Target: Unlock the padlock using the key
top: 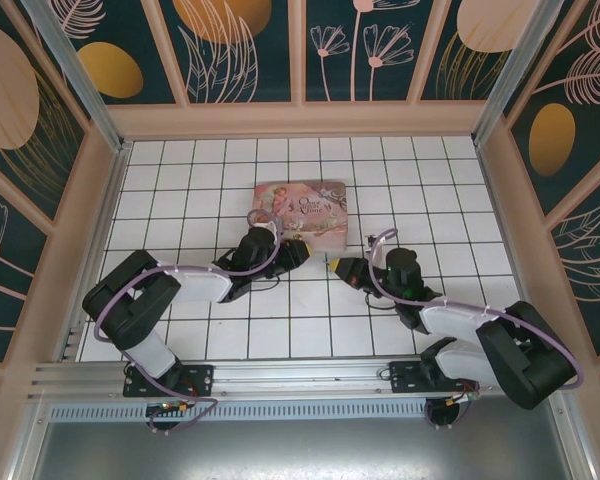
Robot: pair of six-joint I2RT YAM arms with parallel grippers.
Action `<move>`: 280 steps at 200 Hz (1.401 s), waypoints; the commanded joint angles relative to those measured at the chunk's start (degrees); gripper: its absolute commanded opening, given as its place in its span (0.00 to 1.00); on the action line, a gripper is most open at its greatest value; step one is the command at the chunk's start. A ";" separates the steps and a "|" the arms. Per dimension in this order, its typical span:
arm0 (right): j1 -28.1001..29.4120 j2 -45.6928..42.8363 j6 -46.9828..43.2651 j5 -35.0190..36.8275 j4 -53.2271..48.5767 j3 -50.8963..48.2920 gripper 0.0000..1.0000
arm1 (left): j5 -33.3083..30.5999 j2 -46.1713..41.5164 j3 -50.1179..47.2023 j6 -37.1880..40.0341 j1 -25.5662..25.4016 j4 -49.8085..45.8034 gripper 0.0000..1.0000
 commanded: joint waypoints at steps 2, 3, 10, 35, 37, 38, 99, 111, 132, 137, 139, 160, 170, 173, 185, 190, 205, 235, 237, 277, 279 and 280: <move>0.62 0.30 0.62 -0.50 5.95 -0.39 0.00 | 5.63 -2.10 2.46 -3.01 0.60 1.87 0.00; 0.62 0.33 0.60 -0.50 6.01 -0.35 0.00 | 5.72 -2.11 2.42 -3.03 0.65 1.87 0.00; 0.66 0.60 0.51 -0.55 6.23 -0.15 0.00 | 6.29 -2.34 2.32 -3.37 0.79 2.07 0.00; 0.92 2.64 0.53 -0.24 7.45 0.36 0.00 | 8.49 -2.65 2.22 -5.05 1.50 2.77 0.00; 0.96 2.88 0.61 -0.17 7.69 0.39 0.00 | 8.70 -2.76 2.19 -5.14 1.56 2.89 0.00; 0.97 2.98 0.64 -0.16 7.84 0.40 0.00 | 8.75 -2.75 2.19 -5.20 1.53 2.86 0.00; 2.76 10.04 1.46 1.96 12.27 2.70 0.00 | 11.41 -3.26 3.61 -6.06 1.70 0.31 0.00; 3.31 11.17 1.64 2.67 13.00 2.99 0.00 | 11.52 -3.43 3.68 -5.92 1.81 -0.27 0.00; 4.03 12.21 1.94 4.23 13.73 3.13 0.00 | 11.50 -3.79 3.65 -5.51 1.78 -1.16 0.00; 4.12 12.30 1.99 4.62 13.88 3.13 0.00 | 11.52 -3.79 3.60 -5.51 1.81 -1.21 0.00; 4.13 12.33 2.05 4.78 13.89 3.13 0.00 | 11.57 -3.73 3.61 -5.47 1.82 -1.25 0.00; 4.15 12.14 2.15 6.13 13.54 2.97 0.00 | 11.61 -3.62 3.52 -5.45 1.78 -1.31 0.00; 4.20 11.96 2.08 6.56 13.36 3.00 0.00 | 11.48 -3.53 3.53 -5.48 1.85 -1.30 0.00; 4.21 11.91 2.08 6.61 13.36 3.00 0.00 | 11.52 -3.53 3.52 -5.46 1.85 -1.30 0.00; 4.21 11.80 2.08 6.83 12.97 3.09 0.00 | 11.48 -3.44 3.61 -5.49 1.84 -1.30 0.00; 4.18 11.85 2.08 6.88 12.94 3.13 0.00 | 11.47 -3.44 3.69 -5.46 1.78 -1.38 0.00; 4.22 11.94 2.06 6.97 12.83 3.22 0.00 | 11.52 -3.44 3.85 -5.49 1.77 -1.38 0.00; 4.28 12.22 2.07 7.63 12.66 3.46 0.00 | 11.48 -3.35 4.15 -5.43 1.83 -1.47 0.00; 4.24 12.28 2.07 7.66 12.66 3.47 0.00 | 11.51 -3.33 4.21 -5.45 1.80 -1.47 0.00; 4.40 12.78 2.30 8.42 12.70 4.14 0.00 | 11.50 -3.26 4.33 -5.26 1.78 -1.74 0.00; 4.36 12.89 2.31 8.43 12.78 4.21 0.00 | 11.54 -3.26 4.27 -5.26 1.77 -1.74 0.00; 4.38 12.95 2.28 8.45 12.80 4.24 0.00 | 11.53 -3.26 4.29 -5.25 1.81 -1.74 0.00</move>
